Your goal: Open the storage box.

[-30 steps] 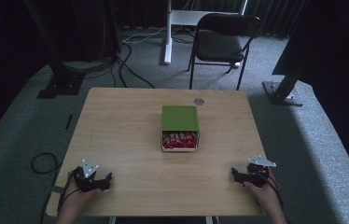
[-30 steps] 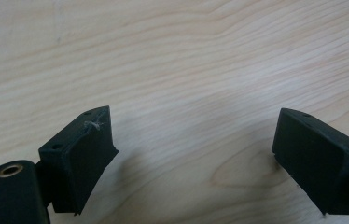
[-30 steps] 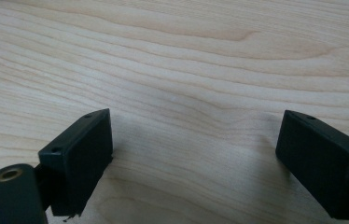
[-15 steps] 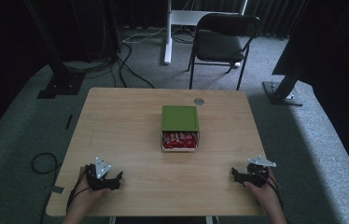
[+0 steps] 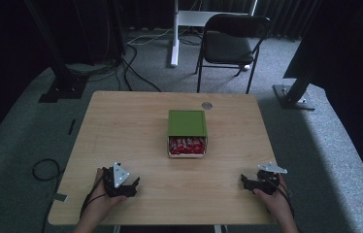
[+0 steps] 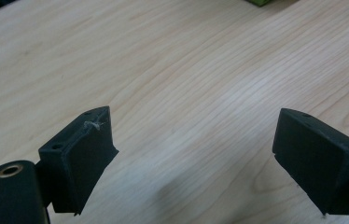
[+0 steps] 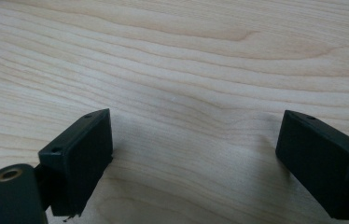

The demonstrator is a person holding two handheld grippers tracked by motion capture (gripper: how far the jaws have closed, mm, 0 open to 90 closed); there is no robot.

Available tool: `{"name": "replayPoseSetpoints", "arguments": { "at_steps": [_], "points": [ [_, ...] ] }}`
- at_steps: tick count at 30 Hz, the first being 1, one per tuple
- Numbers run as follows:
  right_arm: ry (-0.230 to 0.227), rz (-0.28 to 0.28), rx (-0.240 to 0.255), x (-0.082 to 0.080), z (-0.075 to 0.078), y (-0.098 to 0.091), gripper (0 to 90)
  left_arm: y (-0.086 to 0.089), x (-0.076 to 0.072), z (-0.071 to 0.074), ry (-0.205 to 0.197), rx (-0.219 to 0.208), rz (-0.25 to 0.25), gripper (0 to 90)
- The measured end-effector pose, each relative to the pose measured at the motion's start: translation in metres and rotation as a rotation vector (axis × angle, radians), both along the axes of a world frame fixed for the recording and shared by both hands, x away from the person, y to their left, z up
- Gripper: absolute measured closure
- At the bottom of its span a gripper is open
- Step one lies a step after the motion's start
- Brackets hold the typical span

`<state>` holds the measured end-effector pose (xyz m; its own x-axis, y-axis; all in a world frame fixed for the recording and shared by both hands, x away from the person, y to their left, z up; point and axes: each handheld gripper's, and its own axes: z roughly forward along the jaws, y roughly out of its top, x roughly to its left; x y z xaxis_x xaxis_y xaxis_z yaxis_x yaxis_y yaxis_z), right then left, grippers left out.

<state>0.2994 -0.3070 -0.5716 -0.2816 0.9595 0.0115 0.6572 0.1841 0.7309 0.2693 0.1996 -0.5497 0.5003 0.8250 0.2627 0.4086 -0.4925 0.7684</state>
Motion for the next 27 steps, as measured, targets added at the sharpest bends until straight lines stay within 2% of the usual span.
{"name": "replayPoseSetpoints", "arguments": {
  "at_steps": [5,9,18,27],
  "points": [
    [0.000,0.000,0.000,0.000,0.000,0.000,10.3,-0.012,0.001,0.001,-0.016,0.026,-0.041,13.2],
    [0.000,0.000,0.000,0.000,0.000,0.000,10.3,-0.022,0.002,0.002,-0.031,0.024,-0.066,13.2],
    [0.000,0.000,0.000,0.000,0.000,0.000,10.3,-0.040,0.006,0.006,-0.056,0.066,-0.112,13.2],
    [0.000,-0.001,0.001,0.000,0.000,0.000,10.4,-0.061,0.007,0.007,-0.086,0.105,-0.180,13.2]
  ]
}}
